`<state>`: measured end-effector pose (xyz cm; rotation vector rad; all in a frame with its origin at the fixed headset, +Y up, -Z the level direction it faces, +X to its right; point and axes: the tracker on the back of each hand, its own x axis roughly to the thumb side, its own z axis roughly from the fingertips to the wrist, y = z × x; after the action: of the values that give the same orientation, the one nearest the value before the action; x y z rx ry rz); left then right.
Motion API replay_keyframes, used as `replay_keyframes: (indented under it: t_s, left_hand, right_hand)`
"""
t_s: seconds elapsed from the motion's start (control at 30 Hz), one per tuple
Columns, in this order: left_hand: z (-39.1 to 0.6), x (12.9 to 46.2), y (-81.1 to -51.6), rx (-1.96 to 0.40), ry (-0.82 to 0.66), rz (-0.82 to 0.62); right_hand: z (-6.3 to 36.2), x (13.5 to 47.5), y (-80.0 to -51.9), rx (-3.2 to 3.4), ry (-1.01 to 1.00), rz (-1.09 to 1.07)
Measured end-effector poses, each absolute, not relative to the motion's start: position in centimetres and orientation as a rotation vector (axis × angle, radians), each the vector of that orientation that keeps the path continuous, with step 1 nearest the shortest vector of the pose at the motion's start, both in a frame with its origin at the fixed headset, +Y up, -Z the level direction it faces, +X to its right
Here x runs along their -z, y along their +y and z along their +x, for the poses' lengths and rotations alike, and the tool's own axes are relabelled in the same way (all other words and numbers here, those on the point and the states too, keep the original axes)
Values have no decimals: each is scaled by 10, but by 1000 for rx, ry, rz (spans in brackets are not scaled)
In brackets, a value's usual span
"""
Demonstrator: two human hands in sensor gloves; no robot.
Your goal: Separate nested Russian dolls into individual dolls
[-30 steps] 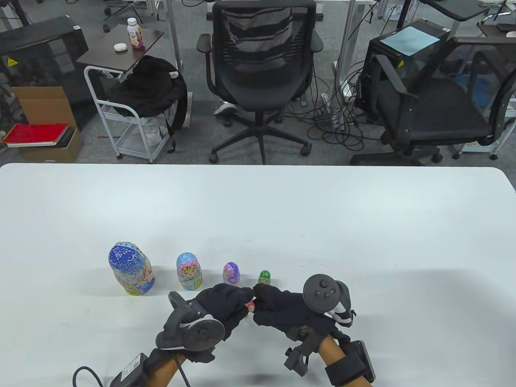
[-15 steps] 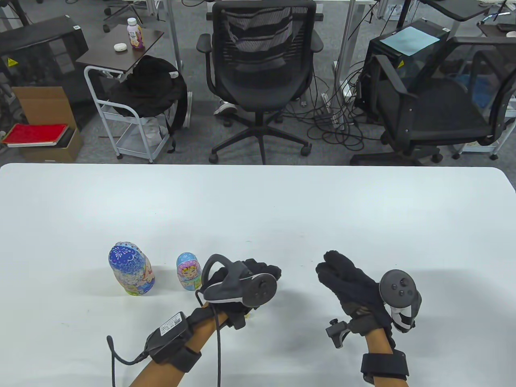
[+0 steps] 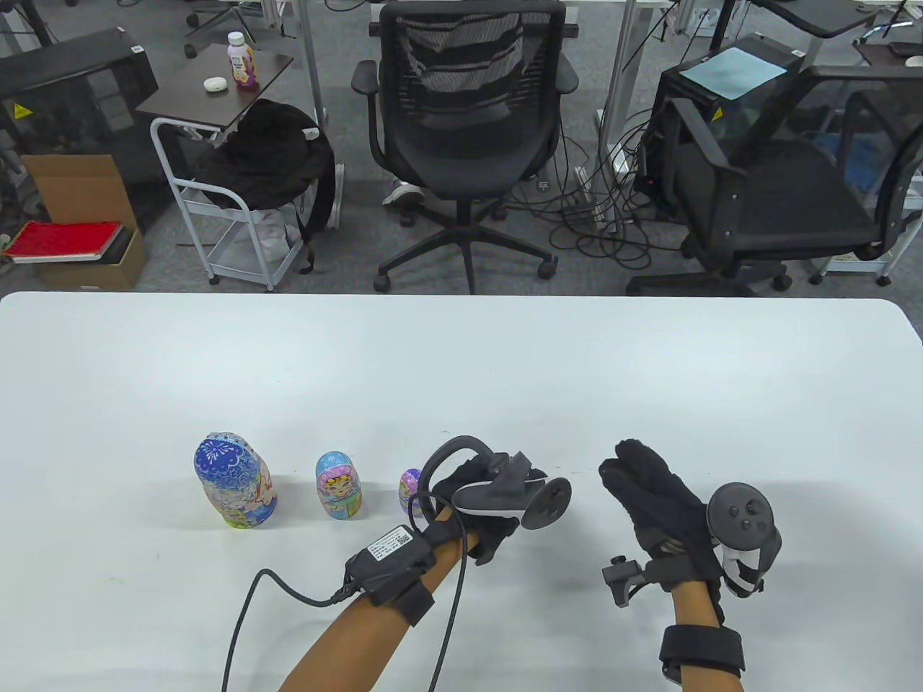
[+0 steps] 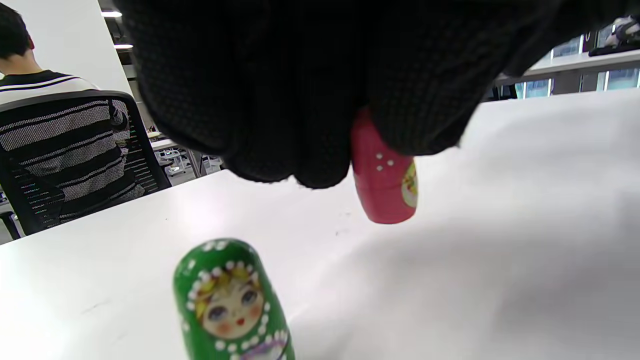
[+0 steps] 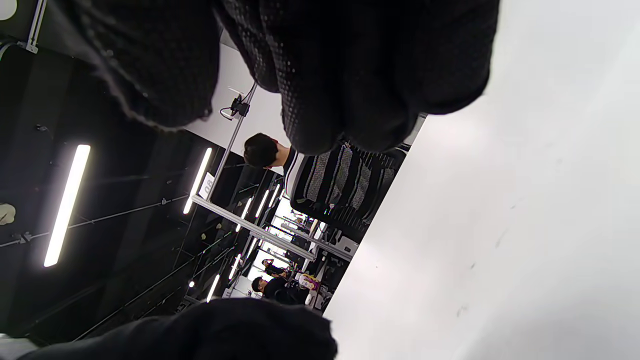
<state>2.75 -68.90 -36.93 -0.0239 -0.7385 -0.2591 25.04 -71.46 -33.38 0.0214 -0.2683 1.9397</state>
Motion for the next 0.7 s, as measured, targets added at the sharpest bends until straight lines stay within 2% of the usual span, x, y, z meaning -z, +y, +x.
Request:
replay_keyframes:
  t_s: [0.2,0.7]
  left_hand:
    - [32,374,-706,274,-744,-38]
    - [38,382,-725,326,-754,-50]
  right_hand:
    - [245,332,-711,-1951,-275,59]
    - [243,333,-711,-1965,-292,74]
